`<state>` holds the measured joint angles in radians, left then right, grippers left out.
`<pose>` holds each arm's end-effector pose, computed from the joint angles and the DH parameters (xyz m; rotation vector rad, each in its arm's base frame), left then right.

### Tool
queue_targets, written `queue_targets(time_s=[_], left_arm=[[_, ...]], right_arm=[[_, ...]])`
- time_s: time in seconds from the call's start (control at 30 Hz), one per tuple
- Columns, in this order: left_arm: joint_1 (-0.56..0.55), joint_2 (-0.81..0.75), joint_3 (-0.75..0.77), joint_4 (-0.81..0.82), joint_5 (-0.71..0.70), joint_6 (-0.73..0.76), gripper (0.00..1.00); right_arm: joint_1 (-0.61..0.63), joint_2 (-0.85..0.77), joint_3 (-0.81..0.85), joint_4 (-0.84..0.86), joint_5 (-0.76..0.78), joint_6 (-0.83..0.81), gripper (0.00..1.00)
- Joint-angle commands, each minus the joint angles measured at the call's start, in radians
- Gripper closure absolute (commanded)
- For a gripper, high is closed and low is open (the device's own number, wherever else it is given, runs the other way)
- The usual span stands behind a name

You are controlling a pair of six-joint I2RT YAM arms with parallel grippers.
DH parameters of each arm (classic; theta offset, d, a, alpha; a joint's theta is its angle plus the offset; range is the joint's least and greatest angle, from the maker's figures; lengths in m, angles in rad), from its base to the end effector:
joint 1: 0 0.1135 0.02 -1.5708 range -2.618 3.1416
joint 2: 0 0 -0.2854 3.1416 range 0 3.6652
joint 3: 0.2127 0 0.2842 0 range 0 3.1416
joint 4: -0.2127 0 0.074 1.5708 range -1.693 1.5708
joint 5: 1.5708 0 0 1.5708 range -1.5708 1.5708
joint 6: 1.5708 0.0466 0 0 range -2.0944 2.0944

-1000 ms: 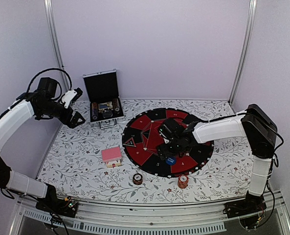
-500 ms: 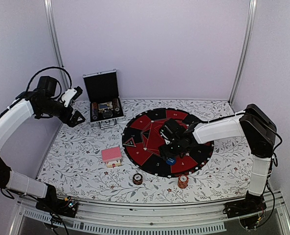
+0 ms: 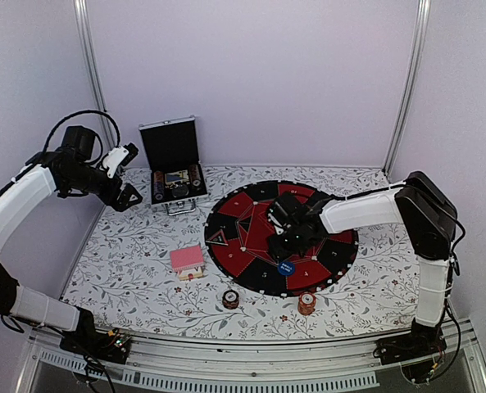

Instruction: Distribute texas hold em gaming equipment

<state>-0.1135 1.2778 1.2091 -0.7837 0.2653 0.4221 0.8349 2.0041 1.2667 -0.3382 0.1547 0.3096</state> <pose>0.2938 -0.0458 0.3380 0.7474 2.2716 -0.1771 0.3026 0.3234 0.1245 -0.6348 2.5602 0.1892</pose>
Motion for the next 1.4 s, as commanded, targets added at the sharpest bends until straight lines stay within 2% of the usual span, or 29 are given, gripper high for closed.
queue_targets(time_s=[0.0, 0.57, 0.93, 1.0, 1.13, 1.23, 1.37], left_arm=[[-0.012, 0.000, 0.023, -0.011, -0.001, 0.012, 0.00], [-0.017, 0.014, 0.030, -0.018, -0.006, 0.029, 0.00], [-0.032, 0.026, 0.026, -0.019, -0.007, 0.026, 0.00], [-0.034, 0.028, 0.026, -0.020, -0.010, 0.026, 0.00], [-0.035, 0.025, 0.024, -0.024, -0.012, 0.025, 0.00], [-0.036, 0.023, 0.024, -0.029, -0.012, 0.026, 0.00], [-0.037, 0.020, 0.025, -0.036, -0.015, 0.028, 0.00]], right_arm=[[-0.072, 0.066, 0.067, 0.020, 0.018, -0.035, 0.47], [-0.311, 0.304, 0.457, -0.013, 0.050, -0.128, 0.49], [-0.344, 0.407, 0.591, -0.032, 0.017, -0.161, 0.48], [-0.344, 0.417, 0.602, -0.036, 0.004, -0.165, 0.45], [-0.345, 0.409, 0.606, -0.050, 0.000, -0.164, 0.28], [-0.345, 0.373, 0.598, -0.061, 0.016, -0.162, 0.20], [-0.343, 0.274, 0.555, -0.086, 0.023, -0.148, 0.16]])
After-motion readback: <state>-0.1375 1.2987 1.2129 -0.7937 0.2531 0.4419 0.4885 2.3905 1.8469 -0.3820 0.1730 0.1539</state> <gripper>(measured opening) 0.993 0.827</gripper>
